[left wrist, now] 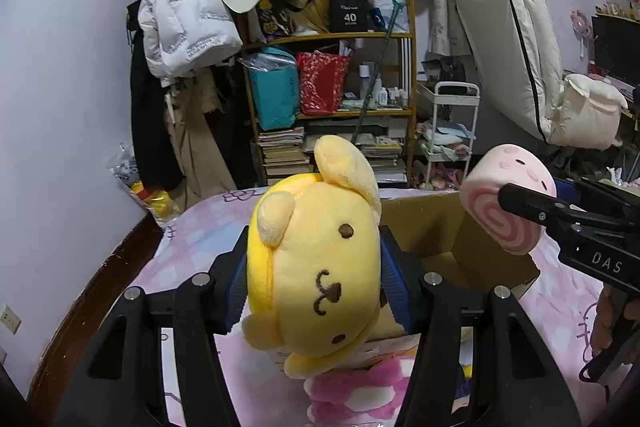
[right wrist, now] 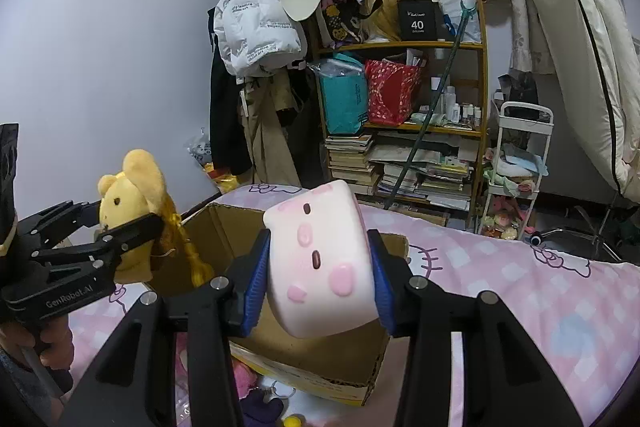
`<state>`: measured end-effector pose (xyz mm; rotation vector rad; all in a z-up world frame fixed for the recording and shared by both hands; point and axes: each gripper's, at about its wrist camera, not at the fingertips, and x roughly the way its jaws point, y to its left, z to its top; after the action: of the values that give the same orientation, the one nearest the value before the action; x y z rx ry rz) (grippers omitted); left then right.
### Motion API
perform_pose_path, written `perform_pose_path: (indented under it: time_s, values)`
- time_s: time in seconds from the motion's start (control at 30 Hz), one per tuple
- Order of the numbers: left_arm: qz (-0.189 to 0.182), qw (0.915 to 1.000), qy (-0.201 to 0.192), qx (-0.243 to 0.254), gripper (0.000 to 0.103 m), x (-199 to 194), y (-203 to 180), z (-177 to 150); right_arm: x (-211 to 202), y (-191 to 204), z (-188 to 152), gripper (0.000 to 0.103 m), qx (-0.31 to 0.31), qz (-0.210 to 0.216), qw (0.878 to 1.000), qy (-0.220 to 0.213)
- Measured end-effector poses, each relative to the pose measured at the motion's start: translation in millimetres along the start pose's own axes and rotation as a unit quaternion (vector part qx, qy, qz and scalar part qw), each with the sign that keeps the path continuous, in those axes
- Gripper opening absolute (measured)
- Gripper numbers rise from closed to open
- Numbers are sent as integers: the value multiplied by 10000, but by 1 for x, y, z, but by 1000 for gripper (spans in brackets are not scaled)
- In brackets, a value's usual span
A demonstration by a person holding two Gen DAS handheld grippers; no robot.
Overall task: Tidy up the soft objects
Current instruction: 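Lift both held plushes and carry them over the open cardboard box, then open both tools to drop the plush dog and cushion into the box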
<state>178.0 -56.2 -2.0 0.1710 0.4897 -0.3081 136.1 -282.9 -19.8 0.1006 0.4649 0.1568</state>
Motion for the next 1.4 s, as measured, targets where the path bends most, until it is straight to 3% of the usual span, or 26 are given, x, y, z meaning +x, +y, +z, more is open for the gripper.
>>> perform_pose_path:
  time_s: [0.13, 0.23, 0.3, 0.67, 0.77, 0.87, 0.93, 1.03, 1.1, 1.4]
  values:
    - [-112, 9999, 111, 9, 58, 8, -4, -2, 3, -1, -1, 51, 81, 154, 9998, 13]
    - [-84, 9992, 371, 80, 60, 16, -8, -5, 9, -2, -6, 54, 134, -114, 9998, 85]
    - [-48, 9988, 485, 95, 60, 21, -9, -8, 13, -4, -9, 54, 166, -65, 9997, 186]
    - [77, 9982, 596, -35, 76, 27, 0, -11, 18, -8, -16, 59, 213, -37, 9992, 340]
    - [145, 9980, 603, -89, 84, 26, 3, -13, 14, -8, -16, 77, 195, -48, 9994, 268]
    - [219, 9977, 643, -74, 85, 24, 4, -14, 9, -6, -15, 82, 193, -40, 9996, 205]
    - [415, 9969, 666, -47, 99, 21, 6, -15, 7, -5, -15, 90, 193, -32, 9994, 293]
    - [568, 9966, 595, -42, 101, 13, 8, -17, 3, -6, -15, 94, 306, -12, 9989, 354]
    - [557, 9963, 648, -114, 101, 9, 11, -17, 0, -7, -16, 103, 432, -3, 9982, 414]
    - [453, 9943, 933, -261, 101, -15, 19, -27, -28, -1, -20, 103, 494, -154, 9975, 491]
